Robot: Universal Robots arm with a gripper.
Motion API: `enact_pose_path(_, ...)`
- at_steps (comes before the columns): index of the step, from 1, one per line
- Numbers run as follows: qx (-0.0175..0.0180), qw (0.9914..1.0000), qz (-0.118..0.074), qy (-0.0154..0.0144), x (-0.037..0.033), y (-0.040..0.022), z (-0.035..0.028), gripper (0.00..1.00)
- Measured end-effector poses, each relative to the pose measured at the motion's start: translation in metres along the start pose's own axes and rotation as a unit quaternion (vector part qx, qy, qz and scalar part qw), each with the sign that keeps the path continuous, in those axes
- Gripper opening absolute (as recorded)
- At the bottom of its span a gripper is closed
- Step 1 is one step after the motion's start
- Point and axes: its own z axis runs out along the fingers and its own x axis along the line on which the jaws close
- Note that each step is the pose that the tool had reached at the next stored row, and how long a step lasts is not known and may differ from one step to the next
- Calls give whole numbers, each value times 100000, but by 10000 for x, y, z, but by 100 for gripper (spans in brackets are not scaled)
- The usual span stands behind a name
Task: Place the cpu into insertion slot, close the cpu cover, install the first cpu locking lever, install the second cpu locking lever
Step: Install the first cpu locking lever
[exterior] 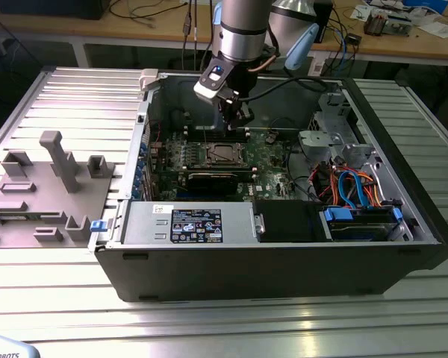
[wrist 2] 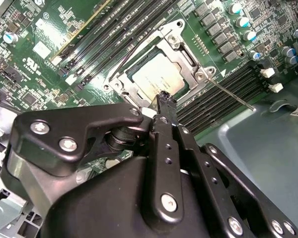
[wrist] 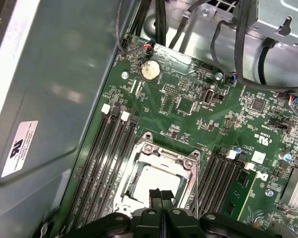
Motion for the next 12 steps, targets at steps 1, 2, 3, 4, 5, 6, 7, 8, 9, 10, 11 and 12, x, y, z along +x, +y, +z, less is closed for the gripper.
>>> enact_pose_path(1,-3,100000,-192,-3,0,0,0,11)
enact_pose_path(2,-10,99999,-407,-9,0,0,0,11)
enact_pose_path(3,-12,99998,-621,-19,0,0,0,11)
enact_pose_path(4,-15,99996,-892,-28,0,0,0,11)
enact_pose_path(5,-17,99994,-1075,-35,0,0,0,11)
enact_pose_path(6,-24,99990,-1439,-46,0,0,0,11)
enact_pose_path(7,-33,99984,-1798,-57,0,0,0,11)
enact_pose_path(8,-38,99979,-2044,-63,0,0,0,11)
enact_pose_path(9,-41,99974,-2265,-73,0,0,0,11)
enact_pose_path(10,-45,99969,-2470,-78,0,0,0,11)
enact_pose_path(11,-48,99963,-2707,-84,0,0,0,11)
enact_pose_path(12,-54,99955,-2983,-94,0,0,0,11)
